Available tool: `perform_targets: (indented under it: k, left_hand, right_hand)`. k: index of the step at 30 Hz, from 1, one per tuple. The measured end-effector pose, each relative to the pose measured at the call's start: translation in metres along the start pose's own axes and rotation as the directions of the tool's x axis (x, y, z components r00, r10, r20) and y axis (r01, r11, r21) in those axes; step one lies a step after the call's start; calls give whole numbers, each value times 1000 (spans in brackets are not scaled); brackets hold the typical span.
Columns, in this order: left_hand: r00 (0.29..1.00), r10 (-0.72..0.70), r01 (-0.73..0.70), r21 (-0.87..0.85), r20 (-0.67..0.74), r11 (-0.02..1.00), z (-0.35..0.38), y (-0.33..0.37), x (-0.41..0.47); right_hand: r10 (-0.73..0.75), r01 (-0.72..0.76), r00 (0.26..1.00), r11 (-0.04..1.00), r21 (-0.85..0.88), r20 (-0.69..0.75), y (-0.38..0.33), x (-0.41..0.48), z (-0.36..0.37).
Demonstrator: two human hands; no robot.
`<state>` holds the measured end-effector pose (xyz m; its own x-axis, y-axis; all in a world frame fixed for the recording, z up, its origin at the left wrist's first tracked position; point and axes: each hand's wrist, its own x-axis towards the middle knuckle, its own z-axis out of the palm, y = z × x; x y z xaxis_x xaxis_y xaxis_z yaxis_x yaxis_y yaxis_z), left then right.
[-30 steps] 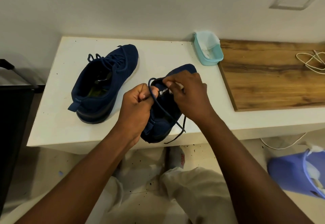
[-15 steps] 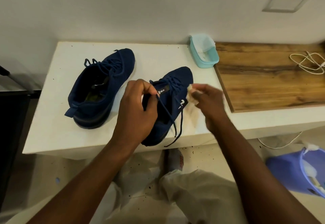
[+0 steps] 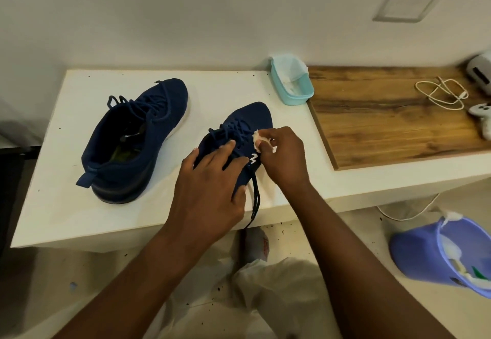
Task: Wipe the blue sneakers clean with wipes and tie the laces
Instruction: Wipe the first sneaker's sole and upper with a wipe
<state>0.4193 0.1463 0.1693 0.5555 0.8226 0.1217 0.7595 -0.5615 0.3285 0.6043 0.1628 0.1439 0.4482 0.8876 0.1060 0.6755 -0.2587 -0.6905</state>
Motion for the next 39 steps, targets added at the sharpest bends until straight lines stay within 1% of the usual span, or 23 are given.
perform_targets:
  k: [4,8,11,12,14,16,17,18,20,22,23,24,26,27,28,29,32,33,34,35,37,38,39]
  left_hand:
    - [1000,13,-11,-59,23,998,-11,-13,2]
    - [1000,18,-17,-83,16,996,-14,-22,0]
    - [1000,18,-17,-92,20,996,-14,-21,1]
    - [1000,14,-12,-96,24,995,-14,-22,1]
    - [1000,1,1,-106,18,994,-14,-23,1]
    - [1000,-8,9,-124,5,992,-12,-24,0]
    - [1000,-8,8,-132,2,991,-12,-24,1]
    - [1000,-9,9,-136,1,991,-11,-25,1]
    - [1000,-12,11,-138,-8,990,-9,-25,1]
    - [1000,-14,11,-141,-18,990,-8,-26,1]
    - [1000,-13,10,-144,-19,989,-8,-27,1]
    - [1000,-12,9,-152,-17,988,-7,-27,1]
    - [1000,-17,15,-167,-12,986,-7,-28,3]
    - [1000,-25,24,-171,-7,985,-6,-28,3]
    - [999,-35,33,-175,-6,984,-6,-28,2]
    - [999,-40,38,-178,-7,983,-6,-28,2]
    - [999,-36,35,-180,-6,983,-7,-26,2]
    - [999,-35,34,-179,-1,983,-7,-26,2]
    - [999,-34,34,-178,3,983,-8,-26,3]
    - [999,-36,37,-179,11,983,-8,-26,3]
    - [999,-43,46,-185,18,982,-10,-26,3]
    - [999,-42,45,-188,20,981,-11,-26,3]
    - [999,-39,43,-190,26,981,-12,-26,3]
  right_hand:
    - [20,-23,999,998,-66,-50,6,2,-1]
    - [68,-64,993,997,42,-95,17,5,-6]
    - [89,-85,989,996,40,-117,17,6,-5]
    - [69,-67,994,997,35,-85,14,6,-4]
    - [-57,58,996,998,-11,74,6,4,-4]
    - [-152,178,962,979,-100,227,2,6,-10]
    - [-154,193,955,972,-136,253,2,10,-14]
    - [-131,175,961,970,-170,241,3,15,-17]
    - [-63,90,990,971,-223,124,6,31,-19]
    - [-21,21,1000,976,-216,4,0,46,-9]
    - [-33,30,999,981,-193,-10,-8,51,-2]
    - [-74,78,997,979,-191,27,-15,53,4]
    - [-162,203,971,947,-250,175,-21,48,8]
    - [-171,236,958,928,-290,232,-19,44,6]
    - [-143,226,956,918,-326,257,-15,41,0]
    - [-106,188,965,918,-349,240,-9,40,-8]
    - [-26,37,999,918,-395,33,0,52,-15]
    - [-31,24,999,929,-369,-13,-4,56,-12]
    - [-67,59,998,936,-347,-13,-11,57,-8]
    - [-127,136,991,934,-330,47,-18,54,-3]
    - [-238,309,940,896,-318,244,-24,45,3]
    - [-241,346,920,870,-351,310,-24,41,1]
    - [-181,312,925,863,-398,333,-21,39,-4]
